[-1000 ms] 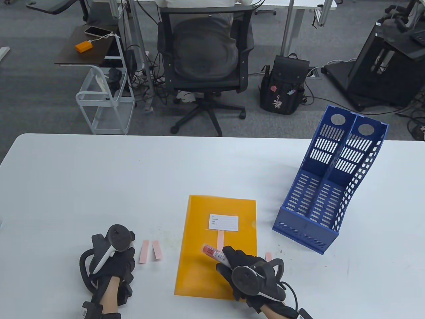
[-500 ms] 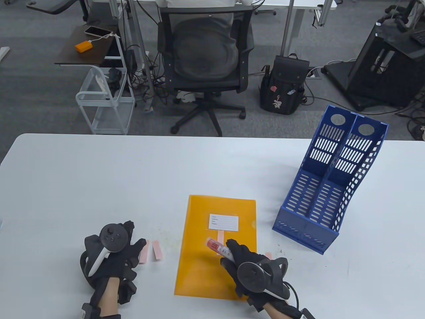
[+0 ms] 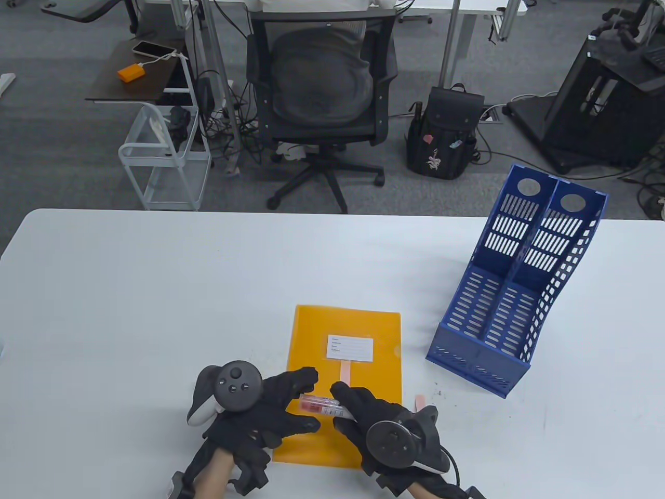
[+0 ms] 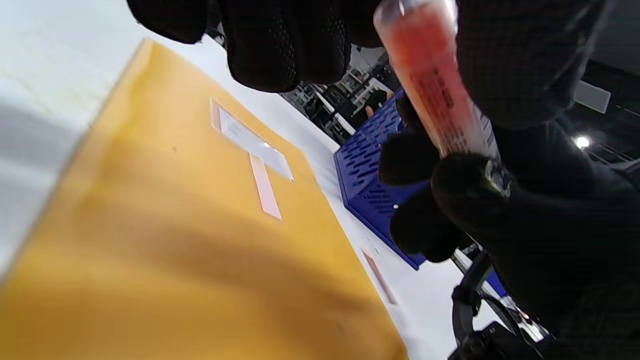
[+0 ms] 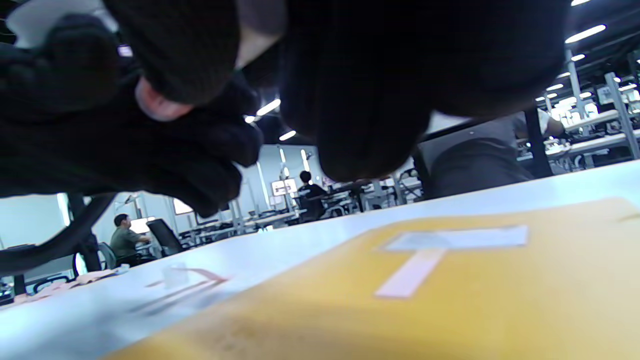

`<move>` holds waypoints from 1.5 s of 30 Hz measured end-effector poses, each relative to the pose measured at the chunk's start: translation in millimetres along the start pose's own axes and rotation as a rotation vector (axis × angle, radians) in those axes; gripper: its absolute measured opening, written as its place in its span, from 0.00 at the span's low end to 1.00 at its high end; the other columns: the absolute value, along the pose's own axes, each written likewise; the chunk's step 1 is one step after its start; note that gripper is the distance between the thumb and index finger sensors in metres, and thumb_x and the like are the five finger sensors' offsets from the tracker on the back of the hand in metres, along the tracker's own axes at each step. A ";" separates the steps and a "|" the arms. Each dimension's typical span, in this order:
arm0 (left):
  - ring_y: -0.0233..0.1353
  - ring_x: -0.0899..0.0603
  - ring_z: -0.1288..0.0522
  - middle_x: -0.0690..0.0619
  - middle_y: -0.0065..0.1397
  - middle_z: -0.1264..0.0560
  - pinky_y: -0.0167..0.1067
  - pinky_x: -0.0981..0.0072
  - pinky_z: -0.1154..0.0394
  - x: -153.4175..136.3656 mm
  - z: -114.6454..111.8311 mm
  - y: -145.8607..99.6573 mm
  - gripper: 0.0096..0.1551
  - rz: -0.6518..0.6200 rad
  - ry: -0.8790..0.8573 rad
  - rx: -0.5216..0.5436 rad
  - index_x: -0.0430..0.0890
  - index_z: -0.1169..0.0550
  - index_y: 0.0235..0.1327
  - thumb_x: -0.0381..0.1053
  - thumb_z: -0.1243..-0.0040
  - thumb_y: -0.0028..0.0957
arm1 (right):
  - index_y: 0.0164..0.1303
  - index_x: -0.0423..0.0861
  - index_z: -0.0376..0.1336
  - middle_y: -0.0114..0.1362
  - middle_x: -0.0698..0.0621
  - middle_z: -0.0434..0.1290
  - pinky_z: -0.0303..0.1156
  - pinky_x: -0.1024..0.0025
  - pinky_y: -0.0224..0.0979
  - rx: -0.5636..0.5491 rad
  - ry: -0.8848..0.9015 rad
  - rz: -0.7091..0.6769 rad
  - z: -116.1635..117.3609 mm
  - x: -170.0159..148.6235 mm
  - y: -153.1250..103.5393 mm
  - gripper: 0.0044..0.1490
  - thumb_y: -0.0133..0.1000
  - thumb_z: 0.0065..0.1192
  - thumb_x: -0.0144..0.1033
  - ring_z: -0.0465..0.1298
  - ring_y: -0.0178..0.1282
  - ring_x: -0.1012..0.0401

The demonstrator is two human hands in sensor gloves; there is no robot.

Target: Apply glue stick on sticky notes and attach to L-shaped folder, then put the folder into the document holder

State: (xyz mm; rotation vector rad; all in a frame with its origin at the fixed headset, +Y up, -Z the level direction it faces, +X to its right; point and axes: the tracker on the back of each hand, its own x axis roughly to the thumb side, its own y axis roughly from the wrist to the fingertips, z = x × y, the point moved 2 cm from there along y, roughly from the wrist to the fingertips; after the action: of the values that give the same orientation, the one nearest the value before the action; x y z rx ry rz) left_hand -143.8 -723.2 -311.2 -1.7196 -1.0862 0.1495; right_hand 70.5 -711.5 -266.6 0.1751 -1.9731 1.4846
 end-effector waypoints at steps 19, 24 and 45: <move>0.65 0.45 0.21 0.55 0.60 0.19 0.71 0.35 0.33 -0.1 6.0 -2.8 0.34 -0.128 -0.123 0.046 0.54 0.24 0.62 0.60 0.26 0.42 | 0.43 0.30 0.76 0.33 0.45 0.86 0.81 0.60 0.29 0.072 0.489 0.106 -1.9 -22.3 2.4 0.43 0.56 0.44 0.55 0.86 0.24 0.55; 0.64 0.45 0.20 0.56 0.59 0.18 0.71 0.35 0.33 -2.1 7.4 -3.4 0.34 -0.119 -0.115 0.077 0.55 0.24 0.61 0.59 0.23 0.41 | 0.68 0.36 0.66 0.52 0.41 0.82 0.80 0.57 0.36 0.038 0.681 0.157 1.8 -34.3 0.9 0.42 0.54 0.65 0.55 0.85 0.33 0.52; 0.63 0.45 0.20 0.56 0.58 0.18 0.71 0.35 0.32 6.7 7.6 -5.8 0.33 -0.168 -0.085 0.119 0.55 0.23 0.60 0.59 0.23 0.40 | 0.51 0.29 0.74 0.41 0.41 0.82 0.81 0.60 0.34 0.098 0.587 0.155 -1.0 -32.0 2.3 0.42 0.55 0.53 0.55 0.85 0.30 0.55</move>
State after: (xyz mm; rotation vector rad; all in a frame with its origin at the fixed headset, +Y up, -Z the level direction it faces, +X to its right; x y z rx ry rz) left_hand -147.6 -712.9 -307.3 -1.5207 -1.2542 0.1784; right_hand 94.7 -718.4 -286.6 -0.3454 -1.4649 1.5126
